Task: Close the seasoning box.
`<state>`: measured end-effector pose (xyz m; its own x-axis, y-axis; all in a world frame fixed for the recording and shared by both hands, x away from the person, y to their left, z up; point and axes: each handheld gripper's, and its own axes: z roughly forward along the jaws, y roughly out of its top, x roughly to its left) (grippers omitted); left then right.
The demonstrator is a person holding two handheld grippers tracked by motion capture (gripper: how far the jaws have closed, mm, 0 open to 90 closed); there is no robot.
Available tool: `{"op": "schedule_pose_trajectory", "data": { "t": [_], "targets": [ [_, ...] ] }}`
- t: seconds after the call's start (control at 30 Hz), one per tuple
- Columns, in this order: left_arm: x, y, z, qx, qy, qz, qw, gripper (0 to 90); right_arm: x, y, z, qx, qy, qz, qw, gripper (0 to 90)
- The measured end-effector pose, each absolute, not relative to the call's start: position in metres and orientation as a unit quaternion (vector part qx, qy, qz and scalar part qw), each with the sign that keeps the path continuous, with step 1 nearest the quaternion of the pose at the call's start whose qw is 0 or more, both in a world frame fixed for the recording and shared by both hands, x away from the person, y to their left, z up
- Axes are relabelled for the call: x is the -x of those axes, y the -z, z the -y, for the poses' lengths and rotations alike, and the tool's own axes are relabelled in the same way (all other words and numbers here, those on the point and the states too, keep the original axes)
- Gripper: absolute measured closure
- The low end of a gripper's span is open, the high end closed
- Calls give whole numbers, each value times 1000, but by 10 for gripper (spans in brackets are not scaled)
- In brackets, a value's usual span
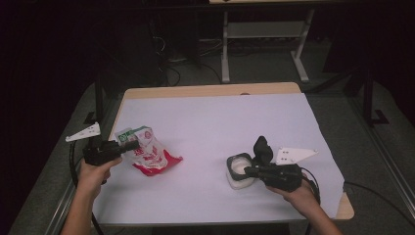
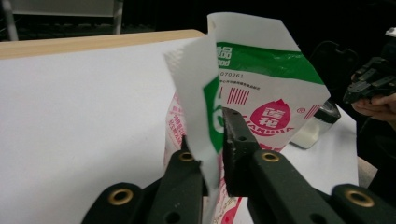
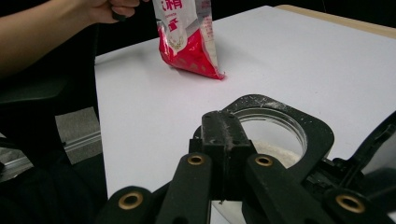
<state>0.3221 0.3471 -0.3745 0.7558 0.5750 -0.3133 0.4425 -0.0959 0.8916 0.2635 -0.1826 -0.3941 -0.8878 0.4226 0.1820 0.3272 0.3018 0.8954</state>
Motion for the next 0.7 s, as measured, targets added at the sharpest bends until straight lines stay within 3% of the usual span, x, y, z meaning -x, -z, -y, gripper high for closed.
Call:
{"op": "schedule_pose_trajectory", "data": {
  "t": [0.13,0.3,0.33,0.4,0.7],
  "targets": [
    [-320,375,-347,-739,-59,-342,578,796,-262,394,183,-233,-545,-805,45,900],
    [-317,381,-347,-742,-59,-341,575,681,-260,394,187,-234,-545,-804,43,900],
    [-315,384,-348,-742,-59,-344,572,613,-259,395,189,-235,-545,-804,43,900],
    [-315,385,-347,-747,-59,-343,567,565,-258,396,191,-236,-544,-804,43,900],
    [-307,391,-345,-766,-107,-331,541,355,-255,398,202,-241,-546,-801,48,900]
  ]
}}
